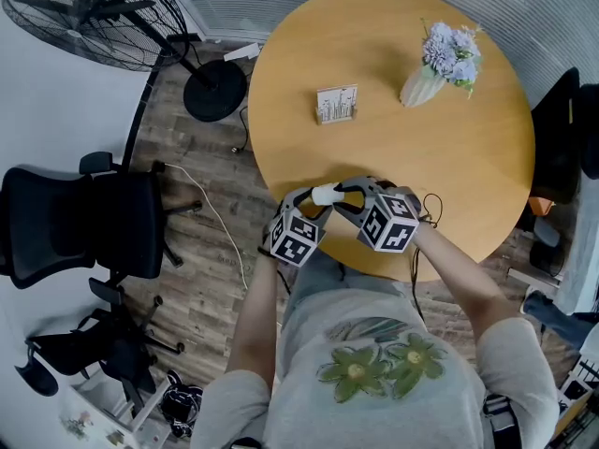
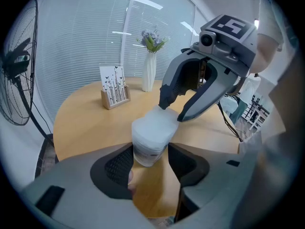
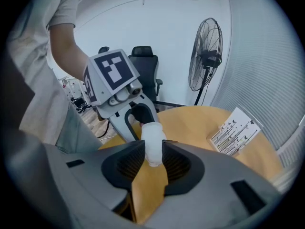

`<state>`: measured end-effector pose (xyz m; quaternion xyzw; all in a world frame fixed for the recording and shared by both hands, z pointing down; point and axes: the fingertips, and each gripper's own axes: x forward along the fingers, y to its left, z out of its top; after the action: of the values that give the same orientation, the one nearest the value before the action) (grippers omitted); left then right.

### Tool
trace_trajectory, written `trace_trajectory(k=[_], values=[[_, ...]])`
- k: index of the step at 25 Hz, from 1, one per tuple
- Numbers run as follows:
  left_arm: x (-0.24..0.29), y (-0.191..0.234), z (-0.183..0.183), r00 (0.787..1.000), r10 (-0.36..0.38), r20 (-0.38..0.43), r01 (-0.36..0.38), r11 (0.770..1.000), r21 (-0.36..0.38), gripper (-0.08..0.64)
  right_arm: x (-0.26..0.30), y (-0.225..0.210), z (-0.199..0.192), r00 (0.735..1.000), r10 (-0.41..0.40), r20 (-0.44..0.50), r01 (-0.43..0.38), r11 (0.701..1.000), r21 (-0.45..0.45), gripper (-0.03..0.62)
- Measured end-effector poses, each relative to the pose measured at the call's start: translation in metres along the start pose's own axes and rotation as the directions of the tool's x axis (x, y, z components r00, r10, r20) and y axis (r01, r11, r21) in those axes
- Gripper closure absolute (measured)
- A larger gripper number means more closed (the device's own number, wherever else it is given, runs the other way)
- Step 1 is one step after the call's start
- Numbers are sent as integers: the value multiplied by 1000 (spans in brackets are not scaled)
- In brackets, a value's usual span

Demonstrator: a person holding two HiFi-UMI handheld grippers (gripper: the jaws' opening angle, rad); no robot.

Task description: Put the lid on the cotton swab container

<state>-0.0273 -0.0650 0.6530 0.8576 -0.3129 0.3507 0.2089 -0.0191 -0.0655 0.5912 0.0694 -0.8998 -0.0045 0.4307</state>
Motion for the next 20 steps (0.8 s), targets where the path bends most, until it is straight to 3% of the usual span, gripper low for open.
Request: trace_trajectory(k=[10,14,20], values=[[0,0,0,999,-3,-36,2,1000,-26,327,-4,-2,1,994,-56,94,44,992,116,482],[-7,-1,2,1000,-3,-21,2,999,-46,327,-5,-4,2,993,-59,102,37,977,209,477],[-33,3,15,999,20,48,-16,996,-87,327,-22,-16,16,970,-162,182,91,933,349,477]])
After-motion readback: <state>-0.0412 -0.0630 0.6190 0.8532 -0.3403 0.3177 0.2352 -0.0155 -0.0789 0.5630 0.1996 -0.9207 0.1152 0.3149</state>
